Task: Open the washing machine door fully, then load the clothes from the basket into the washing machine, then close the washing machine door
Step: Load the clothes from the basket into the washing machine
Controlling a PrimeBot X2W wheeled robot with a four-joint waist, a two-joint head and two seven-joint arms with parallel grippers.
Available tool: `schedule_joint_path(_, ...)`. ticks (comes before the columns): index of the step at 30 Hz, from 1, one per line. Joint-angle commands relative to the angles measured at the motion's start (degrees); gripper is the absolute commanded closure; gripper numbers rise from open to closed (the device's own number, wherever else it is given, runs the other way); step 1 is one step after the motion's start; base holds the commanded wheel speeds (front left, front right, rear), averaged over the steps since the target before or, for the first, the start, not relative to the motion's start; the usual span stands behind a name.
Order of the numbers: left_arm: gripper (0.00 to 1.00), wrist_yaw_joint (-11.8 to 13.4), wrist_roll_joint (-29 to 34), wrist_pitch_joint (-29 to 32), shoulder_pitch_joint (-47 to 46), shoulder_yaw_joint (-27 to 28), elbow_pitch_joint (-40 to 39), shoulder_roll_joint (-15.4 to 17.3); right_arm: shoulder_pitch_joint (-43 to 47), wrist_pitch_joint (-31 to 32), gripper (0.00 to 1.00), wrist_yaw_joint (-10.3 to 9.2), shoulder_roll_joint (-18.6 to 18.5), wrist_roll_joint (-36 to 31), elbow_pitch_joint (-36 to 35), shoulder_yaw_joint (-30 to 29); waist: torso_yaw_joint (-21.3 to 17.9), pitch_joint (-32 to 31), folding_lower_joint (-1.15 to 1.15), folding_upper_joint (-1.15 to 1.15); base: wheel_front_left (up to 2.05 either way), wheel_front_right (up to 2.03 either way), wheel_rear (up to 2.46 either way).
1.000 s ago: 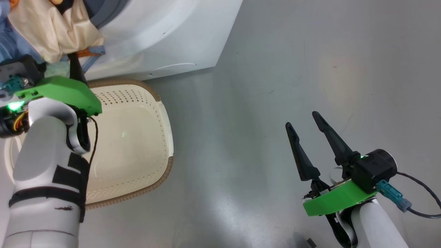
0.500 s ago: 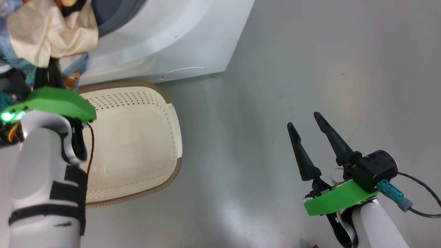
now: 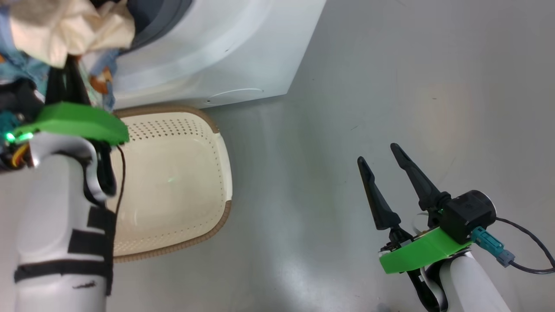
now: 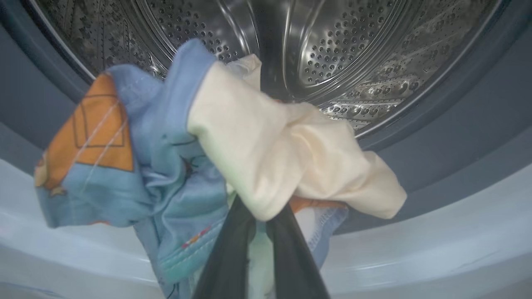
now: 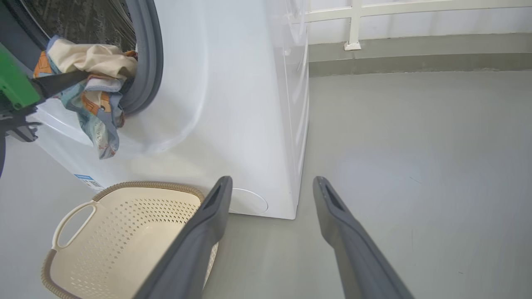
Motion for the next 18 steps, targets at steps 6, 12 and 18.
schedule_joint_path(6,1.0,0.55,1.66,2.02,-7.6,0.56,-0.27,4.91,1.58,-0.27,0.0,0.51,0.59,1.37,-0.82,2.73,-2.74,0.11,0.0,0.0,0.0,0.0,0.0)
schedule_joint_path(12,1.0,0.04,2.03,3.28,-14.01,-0.11,6.3,6.49,1.84,-0.27,0.0,0.51,0.64,2.1,-0.4,4.4,-5.26,0.67,0.0,0.0,0.0,0.0,0.0)
schedule_joint_path(18,1.0,-0.96,2.23,3.46,-21.7,-0.22,16.43,9.77,1.9,-0.27,0.0,0.51,0.65,3.6,-0.32,6.76,-8.74,2.14,0.0,0.0,0.0,0.0,0.0)
